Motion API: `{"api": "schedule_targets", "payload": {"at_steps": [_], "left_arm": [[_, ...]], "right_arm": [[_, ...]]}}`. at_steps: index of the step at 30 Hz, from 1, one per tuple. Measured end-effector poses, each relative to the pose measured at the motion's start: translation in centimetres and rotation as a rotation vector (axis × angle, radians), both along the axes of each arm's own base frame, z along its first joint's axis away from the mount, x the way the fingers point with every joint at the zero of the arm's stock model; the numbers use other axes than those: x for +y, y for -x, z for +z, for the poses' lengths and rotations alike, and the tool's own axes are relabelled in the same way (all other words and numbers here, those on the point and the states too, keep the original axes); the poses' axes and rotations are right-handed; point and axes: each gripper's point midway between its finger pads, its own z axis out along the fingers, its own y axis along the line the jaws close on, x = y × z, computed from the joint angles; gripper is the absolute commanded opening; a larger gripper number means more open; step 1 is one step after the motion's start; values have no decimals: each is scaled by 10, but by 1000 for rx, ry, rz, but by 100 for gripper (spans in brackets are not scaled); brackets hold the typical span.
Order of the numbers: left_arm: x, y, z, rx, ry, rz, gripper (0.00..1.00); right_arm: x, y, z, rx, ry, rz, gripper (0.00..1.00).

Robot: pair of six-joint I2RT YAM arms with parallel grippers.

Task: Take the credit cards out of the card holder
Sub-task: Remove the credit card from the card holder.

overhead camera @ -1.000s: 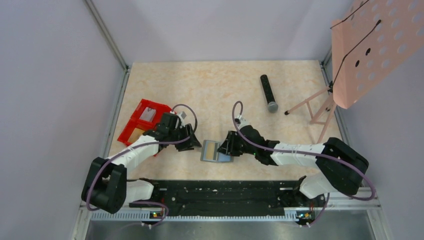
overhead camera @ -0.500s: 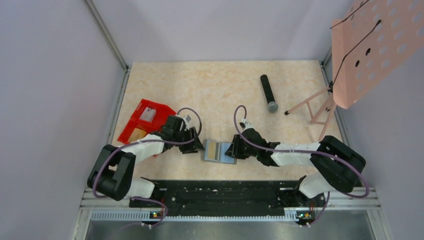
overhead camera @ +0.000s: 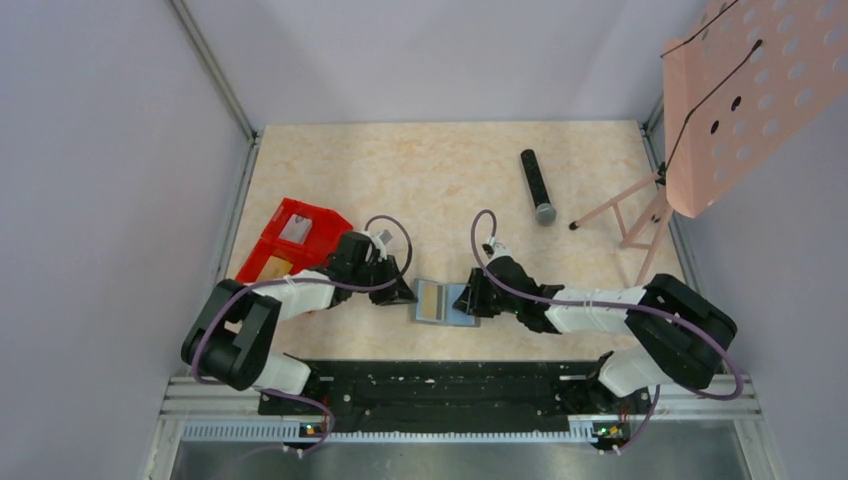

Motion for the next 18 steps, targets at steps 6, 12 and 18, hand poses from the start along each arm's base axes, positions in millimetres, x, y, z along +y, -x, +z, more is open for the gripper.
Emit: {"api": "schedule_targets", "payload": {"at_steps": [6,12,18], "left_arm": [[-10,5,7,12,79,-8,1],[-15,11,16,8,108,-8,0],[-22,16,31,-33,133,-11,0]], "right_arm": [[1,-1,15,-31,-26,9,41],[6,-2,39,-75,-81,14,52],[20,3,47,-78,-97,38,63]]}}
